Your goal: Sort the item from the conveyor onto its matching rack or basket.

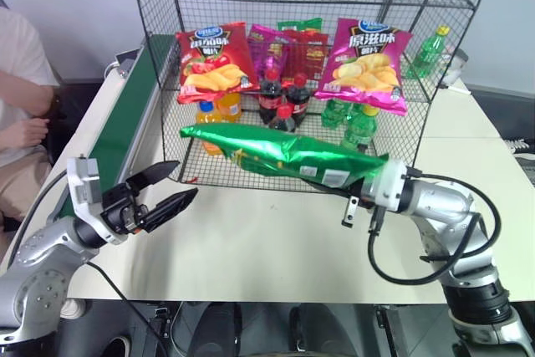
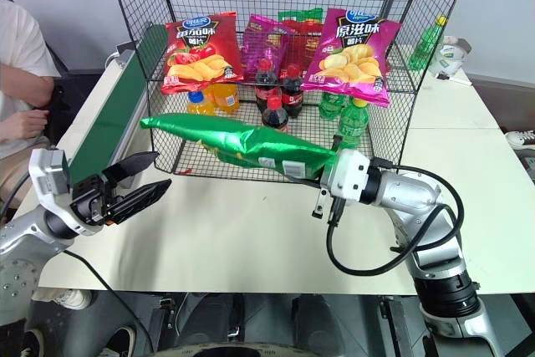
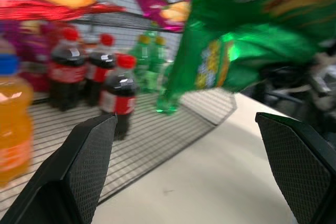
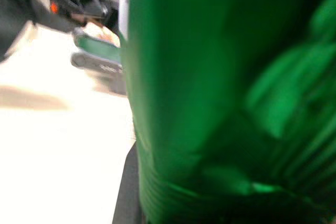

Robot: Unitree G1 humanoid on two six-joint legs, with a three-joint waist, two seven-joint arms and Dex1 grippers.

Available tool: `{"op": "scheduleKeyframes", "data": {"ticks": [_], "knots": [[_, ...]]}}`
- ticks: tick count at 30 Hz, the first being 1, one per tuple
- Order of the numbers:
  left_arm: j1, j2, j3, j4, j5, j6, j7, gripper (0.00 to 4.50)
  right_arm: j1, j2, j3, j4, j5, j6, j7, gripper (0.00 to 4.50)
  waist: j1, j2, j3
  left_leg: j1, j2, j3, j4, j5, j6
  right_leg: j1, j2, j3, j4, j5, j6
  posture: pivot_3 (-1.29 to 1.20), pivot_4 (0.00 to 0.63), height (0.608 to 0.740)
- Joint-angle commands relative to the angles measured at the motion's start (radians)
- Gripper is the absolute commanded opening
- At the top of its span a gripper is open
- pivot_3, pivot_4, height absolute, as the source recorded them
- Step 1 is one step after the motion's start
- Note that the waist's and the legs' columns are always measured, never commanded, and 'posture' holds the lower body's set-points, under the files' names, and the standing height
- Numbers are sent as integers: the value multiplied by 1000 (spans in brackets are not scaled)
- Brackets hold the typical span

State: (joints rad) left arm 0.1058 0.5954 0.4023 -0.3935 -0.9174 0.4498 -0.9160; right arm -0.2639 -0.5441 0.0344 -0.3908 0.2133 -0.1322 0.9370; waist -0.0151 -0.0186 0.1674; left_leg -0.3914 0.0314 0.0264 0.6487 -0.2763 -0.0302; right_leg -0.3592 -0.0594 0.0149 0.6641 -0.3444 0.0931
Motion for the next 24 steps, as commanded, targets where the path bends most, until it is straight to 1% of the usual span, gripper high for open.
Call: {"op": "scheduleKeyframes", "data": {"ticks": [1,4,5,7,9,13,17,18,19,24], "knots": [[-16,-47,-22,-72,-1,-28,57,4500,-116,17,-25,37,-200,-172,-154,299,-3,1,1,0,0,0,0,0,0,0,0,0,0,0,0,0,150,739],[-28,-66,-63,-83,51,-46,74,4500,-183,14,-33,109,-379,-223,-291,299,-3,0,0,1,-1,0,1,0,-1,0,-1,0,1,0,0,0,150,739],[-35,-69,-65,-80,54,-49,80,4500,-200,24,-35,121,-381,-240,-317,299,-3,0,0,1,-1,0,1,0,-1,0,-1,0,1,0,0,0,150,739],[-48,-71,-72,-69,77,-68,83,4500,-239,15,-25,144,-466,-263,-376,299,-2,0,0,0,-1,1,0,1,-1,0,-1,0,1,0,0,0,150,739],[-64,-78,-76,-55,87,-73,91,4500,-279,4,-17,187,-581,-222,-446,299,-2,0,0,0,-1,1,0,1,-1,-1,0,0,1,0,0,0,150,739],[-90,-96,-94,-47,109,-82,107,4500,-359,-11,6,279,-724,-170,-534,299,-5,0,0,0,-1,1,0,1,-2,-1,0,0,1,0,0,0,150,739],[-95,-116,-123,-57,122,-89,125,4500,-420,-15,42,373,-792,-147,-587,299,-5,0,0,0,-1,1,0,1,-2,-1,0,0,1,0,0,0,150,739],[-96,-120,-129,-56,127,-92,127,4500,-431,-17,53,390,-840,-146,-633,299,-5,0,0,0,-1,1,0,1,-2,-1,0,0,1,0,0,0,150,739],[-97,-123,-133,-53,132,-95,129,4500,-445,-16,69,418,-851,-147,-640,299,-6,0,0,0,0,1,0,1,-2,-1,0,0,1,0,0,0,150,739],[-101,-146,-151,-50,158,-116,151,4500,-518,19,92,549,-844,-89,-676,299,-8,0,0,0,0,2,0,1,-2,-1,0,1,1,0,0,0,150,739]]}}
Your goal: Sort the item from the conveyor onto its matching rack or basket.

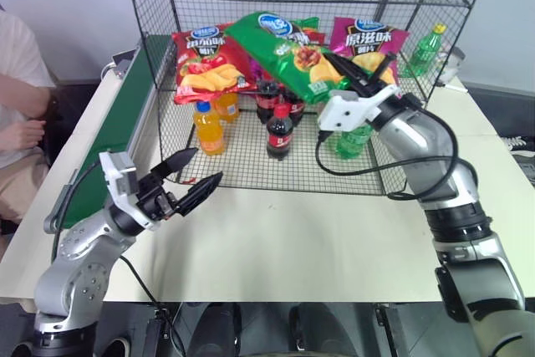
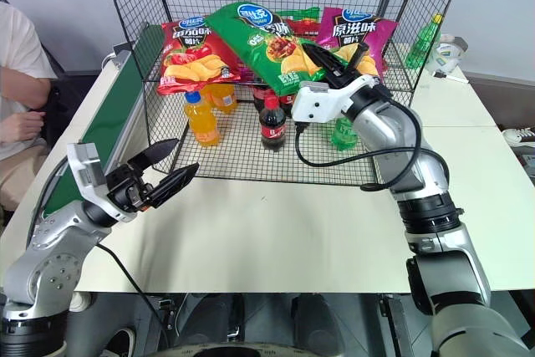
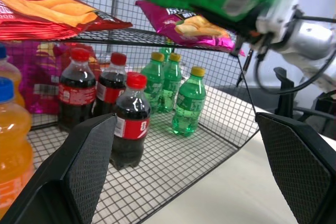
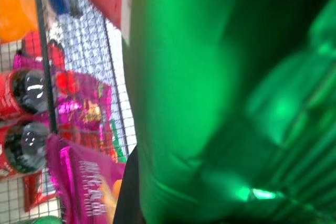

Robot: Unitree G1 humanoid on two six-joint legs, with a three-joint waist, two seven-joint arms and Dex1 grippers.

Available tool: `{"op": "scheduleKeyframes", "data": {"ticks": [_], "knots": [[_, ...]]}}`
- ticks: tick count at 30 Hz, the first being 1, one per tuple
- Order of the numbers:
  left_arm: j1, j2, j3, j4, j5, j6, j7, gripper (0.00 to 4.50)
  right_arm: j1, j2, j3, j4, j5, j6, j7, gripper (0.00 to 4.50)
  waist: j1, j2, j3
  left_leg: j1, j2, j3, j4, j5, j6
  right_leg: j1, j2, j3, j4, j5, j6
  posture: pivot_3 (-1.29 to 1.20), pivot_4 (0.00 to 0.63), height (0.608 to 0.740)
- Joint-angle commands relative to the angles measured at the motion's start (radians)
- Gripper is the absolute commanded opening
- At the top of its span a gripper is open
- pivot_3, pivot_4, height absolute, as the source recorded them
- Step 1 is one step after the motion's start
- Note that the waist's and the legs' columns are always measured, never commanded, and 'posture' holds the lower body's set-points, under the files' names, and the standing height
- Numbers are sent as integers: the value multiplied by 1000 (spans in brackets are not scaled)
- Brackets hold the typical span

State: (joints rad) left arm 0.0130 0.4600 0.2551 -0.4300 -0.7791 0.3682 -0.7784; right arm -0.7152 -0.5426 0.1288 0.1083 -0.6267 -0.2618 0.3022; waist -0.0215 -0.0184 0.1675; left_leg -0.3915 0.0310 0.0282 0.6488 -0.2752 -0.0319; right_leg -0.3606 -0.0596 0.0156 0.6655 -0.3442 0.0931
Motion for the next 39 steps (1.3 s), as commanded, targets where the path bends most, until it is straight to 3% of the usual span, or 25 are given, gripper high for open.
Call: {"op": "scheduleKeyframes", "data": {"ticks": [1,15,30,32,33,35,39], "knots": [[-5,-13,-8,-15,20,-33,16,4500,-82,17,9,74,-18,52,-48,299,-2,0,0,0,0,0,0,0,0,0,0,0,0,0,0,0,150,739],[8,-47,-40,-16,51,-56,47,4500,-208,96,72,262,-13,224,-104,299,-5,0,0,0,0,0,0,0,0,-1,0,0,1,0,0,0,150,739],[10,-65,-58,-12,81,-77,59,4500,-257,126,113,363,31,245,-74,299,-23,0,0,-1,0,0,0,0,0,-1,0,0,2,0,0,0,150,739],[12,-67,-60,-14,83,-77,62,4500,-252,135,108,363,53,245,-59,1316,-23,0,0,-1,0,0,0,0,0,-1,0,0,2,0,0,0,150,739],[14,-68,-61,-15,86,-78,63,4500,-252,136,108,361,55,247,-57,1425,-24,0,0,-1,0,0,0,0,0,-1,0,0,1,0,0,0,150,739],[17,-69,-62,-18,88,-79,64,4500,-254,137,111,354,53,248,-59,2213,-26,0,0,0,0,0,0,0,0,-1,0,0,2,0,0,0,150,739],[22,-73,-68,-24,90,-77,70,4500,-247,143,117,317,67,245,-32,4067,-31,0,0,1,1,0,0,0,0,0,0,0,2,0,0,0,150,739]]}}
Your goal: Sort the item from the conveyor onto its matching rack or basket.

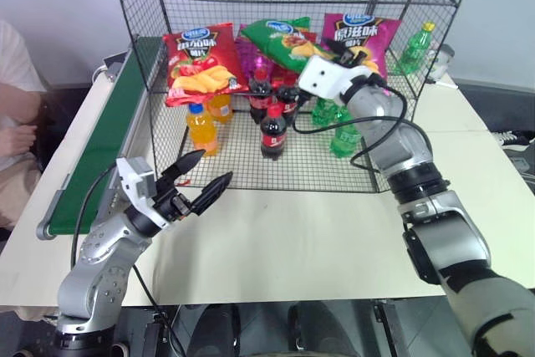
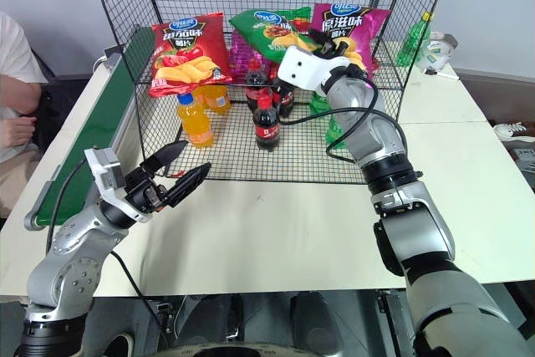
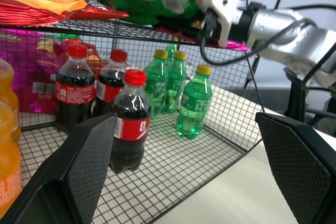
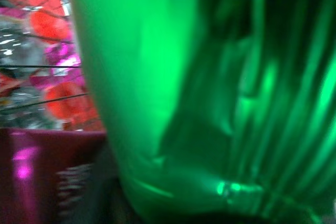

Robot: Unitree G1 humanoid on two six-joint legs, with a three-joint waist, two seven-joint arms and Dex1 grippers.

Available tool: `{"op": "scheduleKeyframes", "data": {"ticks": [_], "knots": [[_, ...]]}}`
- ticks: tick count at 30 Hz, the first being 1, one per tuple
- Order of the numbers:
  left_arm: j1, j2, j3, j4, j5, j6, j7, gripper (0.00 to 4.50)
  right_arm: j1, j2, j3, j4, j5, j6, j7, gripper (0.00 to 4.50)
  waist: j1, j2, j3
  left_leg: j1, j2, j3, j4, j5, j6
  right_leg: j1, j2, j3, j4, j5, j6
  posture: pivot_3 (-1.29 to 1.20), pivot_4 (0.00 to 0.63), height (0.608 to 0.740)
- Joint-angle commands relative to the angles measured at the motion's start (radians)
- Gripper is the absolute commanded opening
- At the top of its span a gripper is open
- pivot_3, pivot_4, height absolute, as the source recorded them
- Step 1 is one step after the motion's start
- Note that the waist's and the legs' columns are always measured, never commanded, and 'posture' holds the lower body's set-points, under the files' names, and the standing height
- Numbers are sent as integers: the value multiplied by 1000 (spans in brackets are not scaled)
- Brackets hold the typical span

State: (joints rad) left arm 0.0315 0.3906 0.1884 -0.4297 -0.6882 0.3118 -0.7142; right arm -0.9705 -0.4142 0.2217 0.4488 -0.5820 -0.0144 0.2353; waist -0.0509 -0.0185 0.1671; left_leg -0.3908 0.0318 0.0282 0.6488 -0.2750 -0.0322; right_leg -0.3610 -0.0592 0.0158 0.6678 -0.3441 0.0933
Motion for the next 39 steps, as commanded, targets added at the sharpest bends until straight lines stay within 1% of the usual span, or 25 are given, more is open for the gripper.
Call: {"op": "scheduleKeyframes", "data": {"ticks": [1,7,14,19,29,33,37,39], "knots": [[5,-5,-3,-26,0,-20,7,4500,13,18,24,-37,28,-2,42,4452,-2,0,0,0,0,0,0,0,0,0,0,0,0,0,0,0,150,739],[9,-6,-16,-27,11,-24,10,4500,46,50,9,-162,110,28,130,4452,-6,0,0,0,0,0,0,0,0,0,0,0,0,0,0,0,150,739],[7,-8,-29,-26,18,-24,11,4500,50,73,0,-211,173,60,182,4452,-3,0,0,-1,0,0,-1,0,0,0,0,0,0,0,0,0,150,739],[6,-11,-30,-26,25,-25,18,4500,41,35,11,-190,147,20,170,4452,-1,0,0,-1,0,0,-1,0,0,-1,-1,0,0,0,0,0,150,739],[17,-16,-39,-38,20,-27,31,4500,22,-59,28,-167,125,-70,204,4452,8,0,0,-1,-1,0,-1,0,0,-1,-1,0,-1,0,0,0,150,739],[22,-18,-42,-40,18,-29,31,4500,-20,-97,-10,-146,157,-60,225,4452,7,0,0,-1,-1,0,-1,0,0,-1,-1,0,-1,0,0,0,150,739],[18,-20,-45,-35,18,-30,31,4500,-30,-86,-34,-150,193,-64,207,4452,7,0,0,-2,0,0,-1,0,0,-1,-1,0,-1,0,0,0,150,739],[17,-21,-45,-34,18,-30,30,4500,-14,-90,-24,-158,215,-83,244,4452,6,0,0,-2,0,0,-1,0,0,-2,-1,0,-2,0,0,0,150,739]]}}
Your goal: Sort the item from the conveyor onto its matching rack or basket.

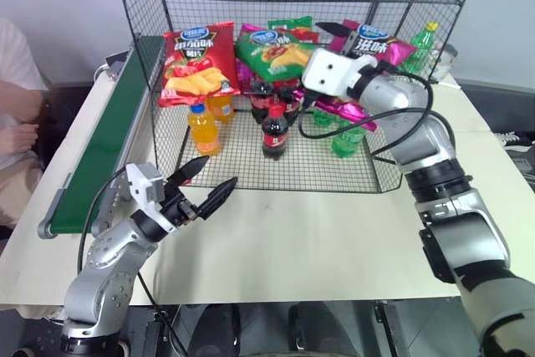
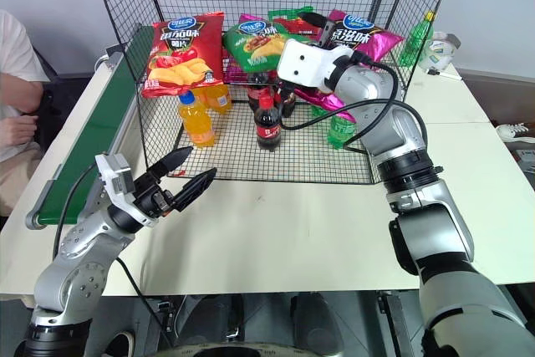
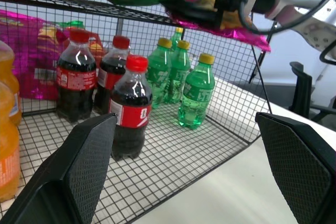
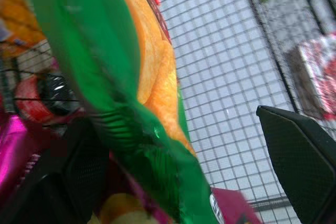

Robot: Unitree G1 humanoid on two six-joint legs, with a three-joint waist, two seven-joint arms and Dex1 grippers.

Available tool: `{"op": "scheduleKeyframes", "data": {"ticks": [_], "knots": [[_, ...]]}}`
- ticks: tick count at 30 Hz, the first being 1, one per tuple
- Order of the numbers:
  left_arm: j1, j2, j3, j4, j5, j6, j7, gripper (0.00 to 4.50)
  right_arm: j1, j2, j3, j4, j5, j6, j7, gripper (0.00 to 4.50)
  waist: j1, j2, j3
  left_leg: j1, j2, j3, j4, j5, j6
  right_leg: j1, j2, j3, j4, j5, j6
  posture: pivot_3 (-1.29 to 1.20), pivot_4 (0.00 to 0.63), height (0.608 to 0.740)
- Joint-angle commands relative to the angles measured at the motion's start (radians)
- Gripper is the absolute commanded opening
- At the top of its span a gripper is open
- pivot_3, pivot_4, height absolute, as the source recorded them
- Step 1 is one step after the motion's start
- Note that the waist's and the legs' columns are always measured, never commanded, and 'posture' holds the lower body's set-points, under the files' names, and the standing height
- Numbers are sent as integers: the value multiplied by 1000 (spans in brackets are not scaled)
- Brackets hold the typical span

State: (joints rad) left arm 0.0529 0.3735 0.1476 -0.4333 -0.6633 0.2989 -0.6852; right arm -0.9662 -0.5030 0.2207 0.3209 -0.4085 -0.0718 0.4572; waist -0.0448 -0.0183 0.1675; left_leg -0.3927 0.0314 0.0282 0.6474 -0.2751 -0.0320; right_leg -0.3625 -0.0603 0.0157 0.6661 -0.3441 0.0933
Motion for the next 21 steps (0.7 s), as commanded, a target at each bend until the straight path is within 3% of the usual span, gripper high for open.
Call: {"op": "scheduleKeyframes", "data": {"ticks": [1,11,21], "knots": [[-5,-5,-4,-30,-6,-16,1,4500,-7,9,-29,-40,77,-25,48,4452,0,0,0,0,0,0,0,0,0,0,0,0,0,0,0,0,150,739],[-4,-7,-13,-24,-1,-20,-1,4500,47,0,-79,-179,249,40,178,4452,2,0,0,-1,0,0,0,0,0,0,0,0,0,0,0,0,150,739],[-13,-2,-18,-17,4,-20,-8,4500,82,37,-41,-208,257,31,191,4452,1,0,0,-1,0,0,0,0,0,0,0,0,0,0,0,0,150,739]]}}
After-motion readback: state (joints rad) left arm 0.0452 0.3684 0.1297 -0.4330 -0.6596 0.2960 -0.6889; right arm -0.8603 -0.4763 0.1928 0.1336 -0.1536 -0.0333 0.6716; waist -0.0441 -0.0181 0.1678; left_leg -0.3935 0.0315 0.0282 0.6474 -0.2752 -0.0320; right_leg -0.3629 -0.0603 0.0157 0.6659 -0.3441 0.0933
